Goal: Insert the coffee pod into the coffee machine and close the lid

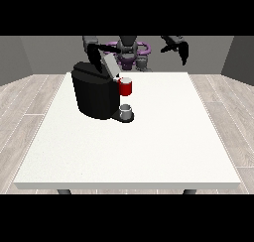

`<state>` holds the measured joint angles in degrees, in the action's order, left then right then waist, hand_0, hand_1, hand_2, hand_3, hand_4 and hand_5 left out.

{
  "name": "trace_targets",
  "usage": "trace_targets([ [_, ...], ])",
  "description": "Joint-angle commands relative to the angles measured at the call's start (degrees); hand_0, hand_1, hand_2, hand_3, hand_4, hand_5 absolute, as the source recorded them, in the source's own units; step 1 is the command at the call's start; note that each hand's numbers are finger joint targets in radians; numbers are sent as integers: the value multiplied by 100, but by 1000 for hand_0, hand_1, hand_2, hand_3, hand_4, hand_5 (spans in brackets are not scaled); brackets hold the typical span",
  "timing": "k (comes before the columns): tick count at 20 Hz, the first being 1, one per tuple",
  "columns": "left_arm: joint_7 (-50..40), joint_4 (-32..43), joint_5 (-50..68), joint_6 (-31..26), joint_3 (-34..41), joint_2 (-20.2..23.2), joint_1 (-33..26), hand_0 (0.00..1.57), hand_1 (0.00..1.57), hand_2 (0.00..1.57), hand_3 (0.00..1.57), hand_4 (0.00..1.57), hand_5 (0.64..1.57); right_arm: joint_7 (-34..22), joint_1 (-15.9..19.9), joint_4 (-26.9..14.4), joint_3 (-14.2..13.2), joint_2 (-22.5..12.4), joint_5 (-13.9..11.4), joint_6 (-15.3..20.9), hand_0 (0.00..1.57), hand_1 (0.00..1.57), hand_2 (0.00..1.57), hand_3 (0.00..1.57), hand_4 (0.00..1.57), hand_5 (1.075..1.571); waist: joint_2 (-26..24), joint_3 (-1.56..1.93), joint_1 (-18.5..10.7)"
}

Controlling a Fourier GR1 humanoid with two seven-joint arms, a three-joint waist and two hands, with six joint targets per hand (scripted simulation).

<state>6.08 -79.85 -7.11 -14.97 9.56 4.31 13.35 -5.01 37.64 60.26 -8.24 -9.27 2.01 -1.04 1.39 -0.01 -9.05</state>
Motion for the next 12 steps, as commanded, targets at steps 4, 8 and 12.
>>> trace_targets([
  [4,-116,-207,103,75,-42,68,3,0,0,0,0,346,1571,90,516,-342,39,-49,-136,83,0,0,0,0,129,1571,302,1,-45],
  [8,-103,-291,169,13,-26,172,11,0,0,0,0,372,1571,322,582,-396,216,-7,-360,134,0,0,0,0,200,1571,368,0,-88],
  [12,39,-279,-179,260,-394,-119,-54,0,0,0,0,385,1571,144,1016,-354,397,-32,-527,109,0,0,0,0,119,1571,409,-1,-179],
])
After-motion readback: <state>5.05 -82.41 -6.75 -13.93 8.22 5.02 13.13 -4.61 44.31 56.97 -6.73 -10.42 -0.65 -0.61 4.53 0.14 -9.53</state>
